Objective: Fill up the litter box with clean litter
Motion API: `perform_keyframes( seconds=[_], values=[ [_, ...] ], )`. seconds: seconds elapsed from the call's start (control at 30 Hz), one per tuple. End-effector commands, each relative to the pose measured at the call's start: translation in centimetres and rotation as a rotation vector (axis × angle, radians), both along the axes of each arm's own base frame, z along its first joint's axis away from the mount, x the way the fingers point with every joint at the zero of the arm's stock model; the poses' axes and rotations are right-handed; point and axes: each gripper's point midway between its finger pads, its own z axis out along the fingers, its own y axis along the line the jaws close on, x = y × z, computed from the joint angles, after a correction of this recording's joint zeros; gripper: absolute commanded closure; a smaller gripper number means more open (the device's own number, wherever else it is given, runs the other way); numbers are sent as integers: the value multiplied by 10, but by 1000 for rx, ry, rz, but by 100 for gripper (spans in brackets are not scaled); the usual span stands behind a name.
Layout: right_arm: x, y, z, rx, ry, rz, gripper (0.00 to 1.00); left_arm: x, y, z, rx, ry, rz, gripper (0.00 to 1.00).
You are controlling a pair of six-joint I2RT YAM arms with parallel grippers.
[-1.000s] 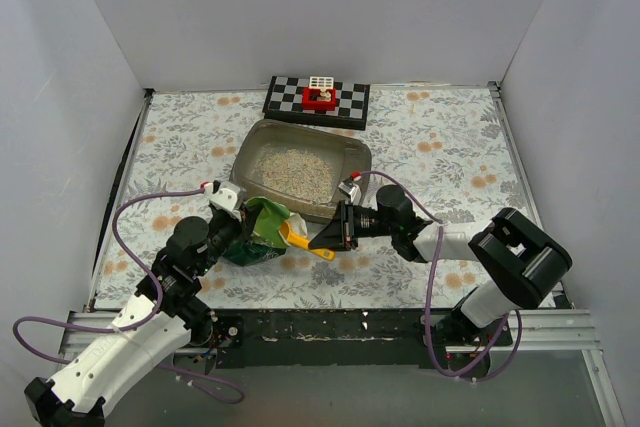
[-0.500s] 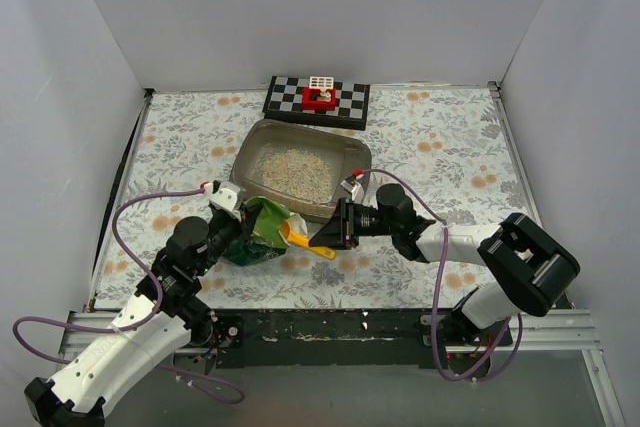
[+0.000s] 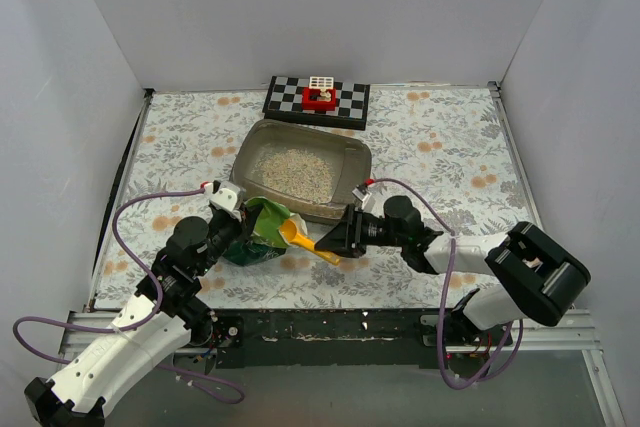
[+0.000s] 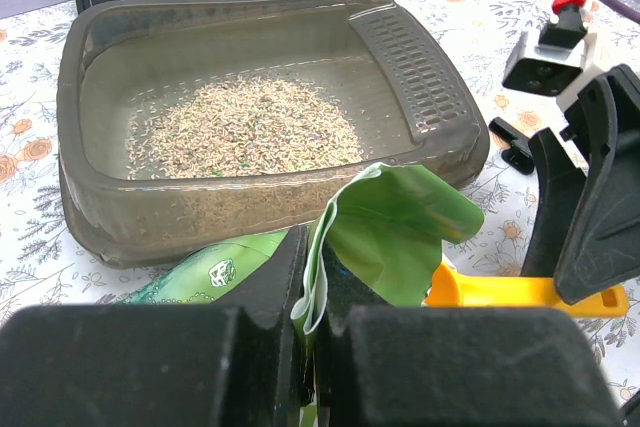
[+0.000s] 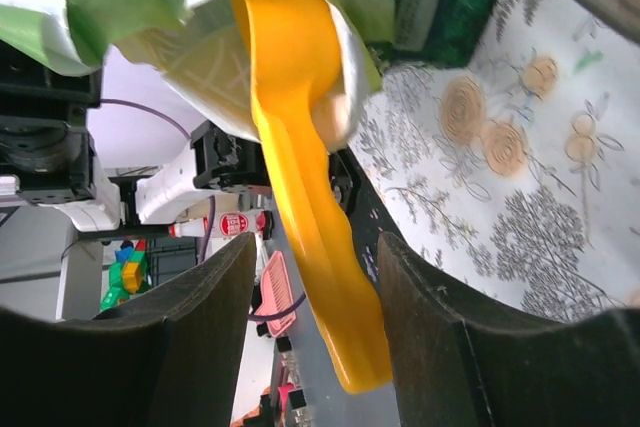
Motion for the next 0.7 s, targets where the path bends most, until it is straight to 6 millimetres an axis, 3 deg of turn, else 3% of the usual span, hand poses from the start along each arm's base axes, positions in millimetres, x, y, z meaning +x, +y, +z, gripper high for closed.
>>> perform_keyframes(
  seconds=[0.0, 0.23, 0.67],
  values=[
    [-1, -7, 7, 56, -60, -50, 40, -3, -7, 10, -31, -25, -39, 100],
    [-4, -14, 4, 111, -36, -96, 39, -3, -7, 9, -30, -26, -39, 100],
    [-14, 7, 38, 324, -4, -105, 37, -3, -8, 8, -28, -22, -41, 100]
  ],
)
